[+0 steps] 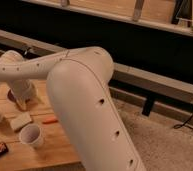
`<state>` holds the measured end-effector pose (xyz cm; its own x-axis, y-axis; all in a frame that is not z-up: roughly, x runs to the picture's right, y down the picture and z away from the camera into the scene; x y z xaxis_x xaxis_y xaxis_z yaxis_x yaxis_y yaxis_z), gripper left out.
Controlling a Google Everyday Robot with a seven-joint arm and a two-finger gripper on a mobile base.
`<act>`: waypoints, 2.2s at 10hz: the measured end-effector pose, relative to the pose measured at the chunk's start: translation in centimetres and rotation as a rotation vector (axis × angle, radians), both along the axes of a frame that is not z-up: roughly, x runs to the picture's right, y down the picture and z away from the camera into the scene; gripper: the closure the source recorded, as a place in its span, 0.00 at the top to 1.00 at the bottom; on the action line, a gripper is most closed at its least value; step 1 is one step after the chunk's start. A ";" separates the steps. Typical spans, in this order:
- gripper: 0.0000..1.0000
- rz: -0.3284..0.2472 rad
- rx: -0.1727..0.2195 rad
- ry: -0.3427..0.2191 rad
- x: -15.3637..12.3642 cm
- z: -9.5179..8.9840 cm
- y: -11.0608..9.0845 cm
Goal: Push the ceramic bowl across the table
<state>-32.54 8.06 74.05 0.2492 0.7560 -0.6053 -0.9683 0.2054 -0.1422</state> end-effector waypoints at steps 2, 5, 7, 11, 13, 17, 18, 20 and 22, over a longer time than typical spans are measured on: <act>0.65 0.002 0.008 -0.001 -1.1 0.4 0.4; 0.65 -0.044 0.006 -0.075 -2.7 0.8 1.5; 0.65 -0.087 0.005 -0.139 -3.5 1.0 2.1; 0.65 -0.166 -0.003 -0.177 -4.0 2.0 2.7; 0.65 -0.208 -0.010 -0.180 -4.7 2.9 3.0; 0.65 -0.255 -0.023 -0.174 -6.2 4.4 3.1; 0.65 -0.262 -0.028 -0.168 -6.4 5.0 3.3; 0.65 -0.265 -0.036 -0.157 -7.0 6.3 3.7; 0.65 -0.257 -0.041 -0.162 -7.7 7.4 3.8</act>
<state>-40.25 11.82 81.42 0.5250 0.6314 -0.5706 -0.8493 0.4319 -0.3035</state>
